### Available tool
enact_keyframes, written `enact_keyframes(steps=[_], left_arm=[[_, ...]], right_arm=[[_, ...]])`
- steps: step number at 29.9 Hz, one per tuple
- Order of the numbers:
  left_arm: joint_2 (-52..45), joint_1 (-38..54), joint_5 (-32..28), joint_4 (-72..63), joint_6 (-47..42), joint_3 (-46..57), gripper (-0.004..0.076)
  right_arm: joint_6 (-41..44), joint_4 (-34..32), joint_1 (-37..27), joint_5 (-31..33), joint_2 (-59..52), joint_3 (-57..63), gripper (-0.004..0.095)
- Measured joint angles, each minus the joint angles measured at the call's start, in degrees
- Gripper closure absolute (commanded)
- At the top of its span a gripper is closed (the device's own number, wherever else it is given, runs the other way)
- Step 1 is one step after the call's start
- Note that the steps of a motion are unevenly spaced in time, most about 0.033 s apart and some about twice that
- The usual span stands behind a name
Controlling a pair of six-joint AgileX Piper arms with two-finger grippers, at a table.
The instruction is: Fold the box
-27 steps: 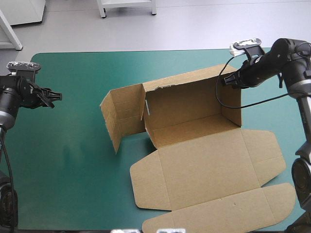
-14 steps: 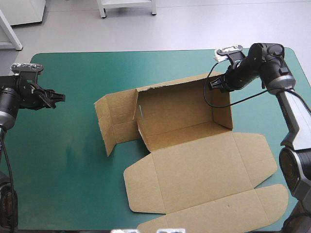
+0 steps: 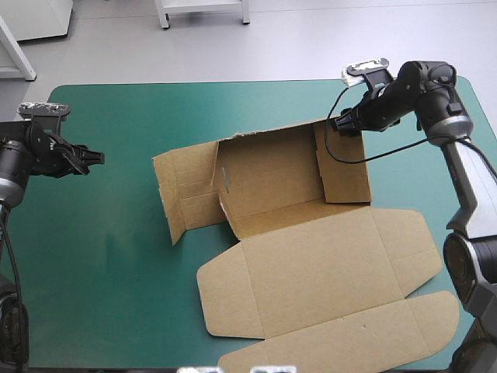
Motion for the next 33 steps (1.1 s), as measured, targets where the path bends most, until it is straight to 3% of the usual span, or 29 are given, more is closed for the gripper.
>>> enact_keyframes(steps=[8, 15, 18, 25, 33], left_arm=[[0.0, 0.0, 0.4, 0.0, 0.1, 0.0, 0.0283], [0.0, 0.0, 0.4, -0.1, 0.1, 0.0, 0.0283], [0.0, 0.0, 0.4, -0.1, 0.1, 0.0, 0.0283], [0.0, 0.0, 0.4, -0.8, 0.4, 0.0, 0.0283], [0.0, 0.0, 0.4, -1.2, 1.0, 0.0, 0.0283]], right_arm=[[1.8, -1.3, 0.0, 4.7, -3.8, -4.9, 0.0287], [2.3, -1.6, 0.0, 4.6, -16.1, 8.2, 0.0304], [2.3, -0.5, 0.0, 0.4, -21.4, 17.3, 0.0304], [0.5, -0.2, 0.0, -17.2, -26.2, 34.6, 0.0298], [-2.4, 1.8, 0.0, -23.1, -18.3, 36.3, 0.0307]])
